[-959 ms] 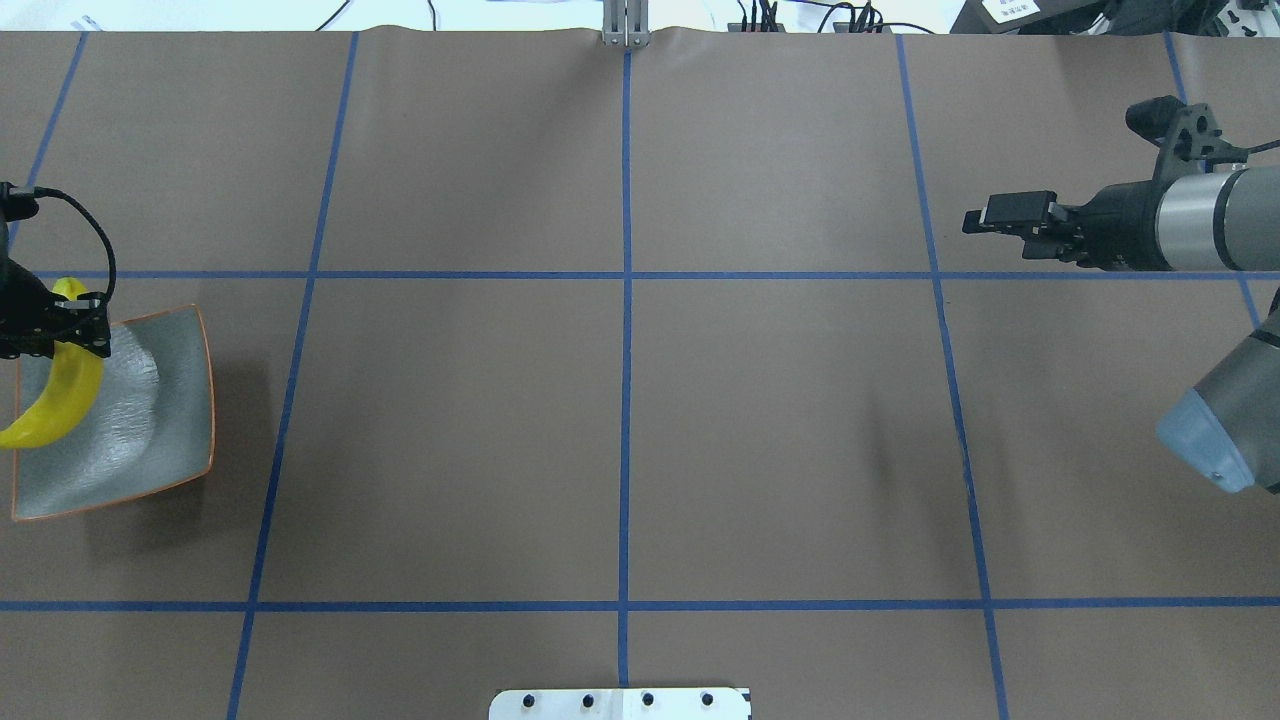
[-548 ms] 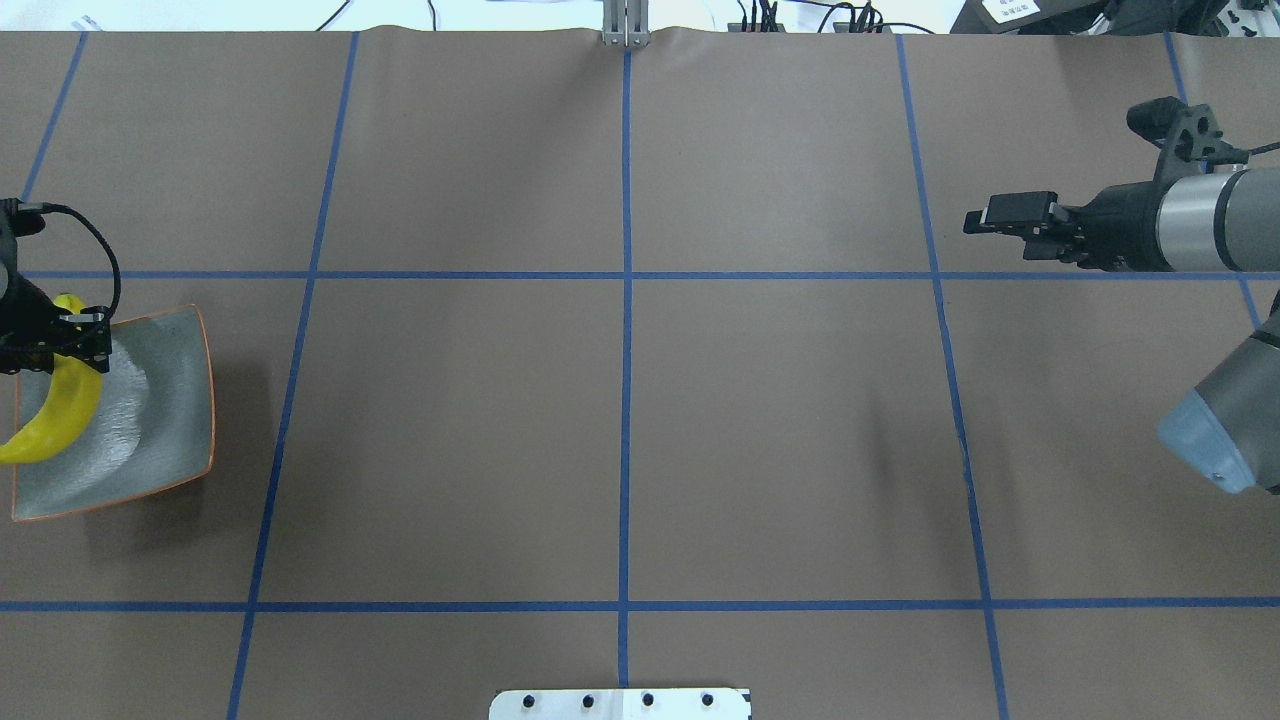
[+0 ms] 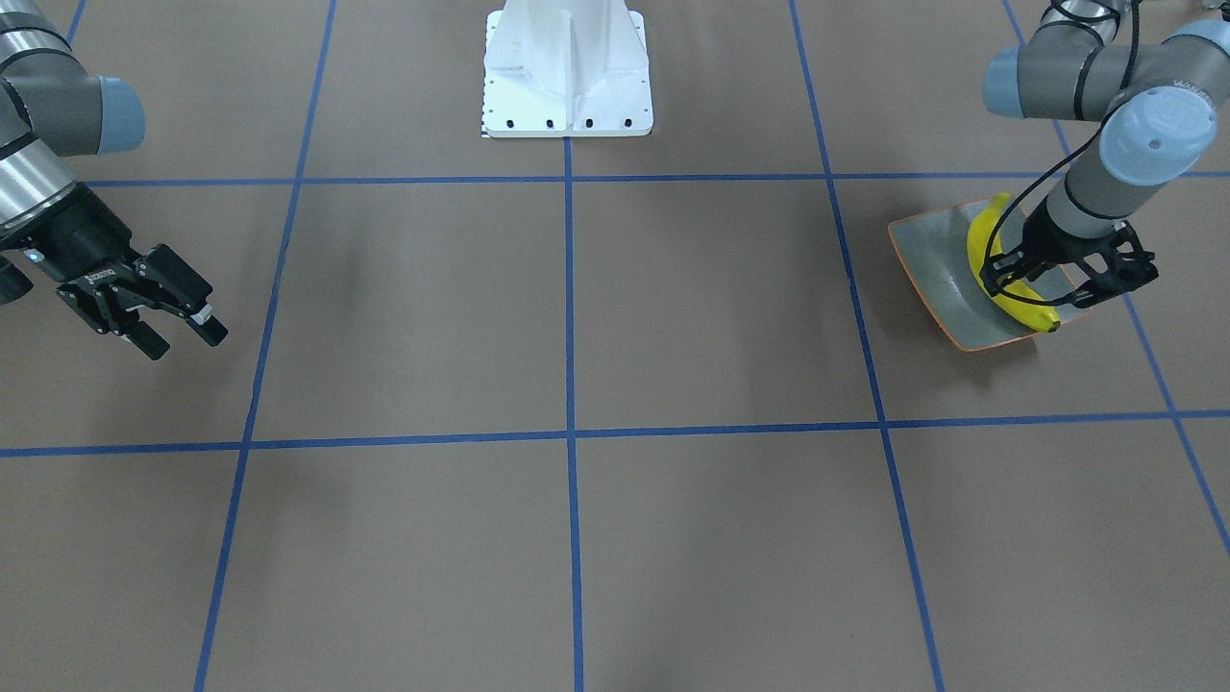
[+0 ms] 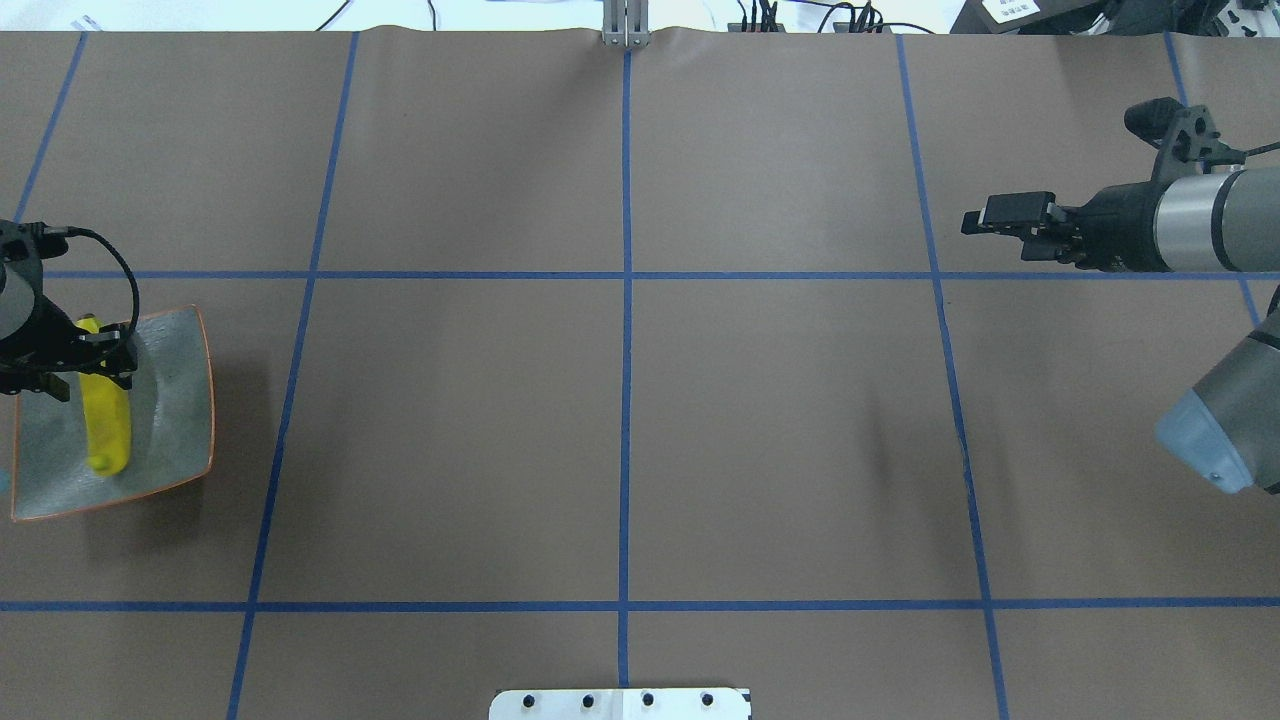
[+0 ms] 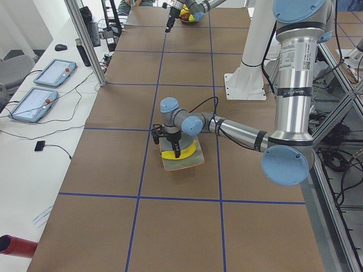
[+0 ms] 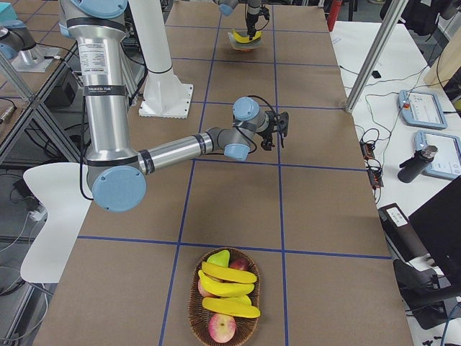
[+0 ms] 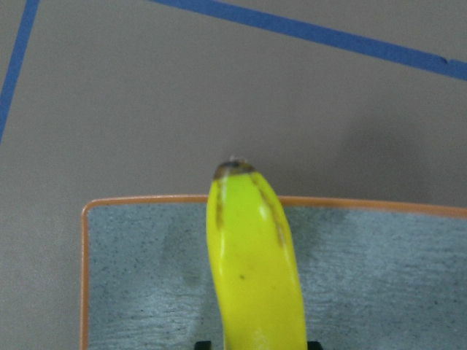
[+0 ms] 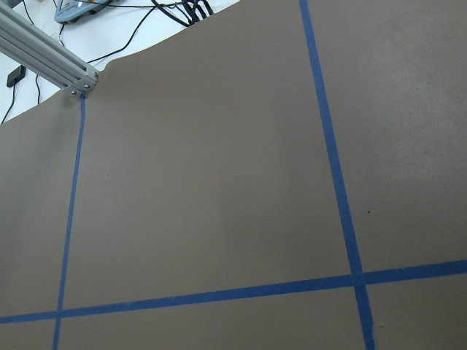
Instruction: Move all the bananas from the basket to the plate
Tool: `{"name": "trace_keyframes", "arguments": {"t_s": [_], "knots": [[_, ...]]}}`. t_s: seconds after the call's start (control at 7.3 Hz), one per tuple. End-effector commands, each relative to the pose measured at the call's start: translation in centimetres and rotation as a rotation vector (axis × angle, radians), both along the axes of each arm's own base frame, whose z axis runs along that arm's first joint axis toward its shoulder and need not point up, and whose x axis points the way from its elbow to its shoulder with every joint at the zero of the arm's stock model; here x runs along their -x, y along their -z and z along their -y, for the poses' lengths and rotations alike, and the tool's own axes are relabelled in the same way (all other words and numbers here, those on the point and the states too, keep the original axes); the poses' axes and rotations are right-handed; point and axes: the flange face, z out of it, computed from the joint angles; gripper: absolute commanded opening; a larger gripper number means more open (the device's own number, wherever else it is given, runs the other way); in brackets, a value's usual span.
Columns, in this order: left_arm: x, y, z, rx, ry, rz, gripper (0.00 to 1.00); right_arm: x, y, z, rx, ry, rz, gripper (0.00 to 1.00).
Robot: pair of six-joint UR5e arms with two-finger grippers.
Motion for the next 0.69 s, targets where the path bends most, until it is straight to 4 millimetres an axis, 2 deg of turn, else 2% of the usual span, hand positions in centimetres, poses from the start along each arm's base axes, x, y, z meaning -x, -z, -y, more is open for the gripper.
{"name": "trace_keyframes", "arguments": {"t_s": [0.0,0.27,0.41,0.55], "knots": [[-0.5,0.2,0.0,-0.009,-0.011,-0.004,0.99,0.1,0.4,0.1,-0.005,0.000,0.005,1.00],[-0.7,2.2,0.2,-0.035,-0.015,-0.042,0.99,0.0,0.4,0.1,0.002,-0.001,0.009,1.00],[-0.6,4.0,0.1,-0.072,-0.027,-0.066,0.99,-0.8,0.0,0.2,0.004,0.016,0.005,1.00],[0.2,5.6,-0.1,-0.130,-0.068,-0.094,0.99,-4.1,-1.4,1.4,0.018,0.030,0.001,1.00]]}}
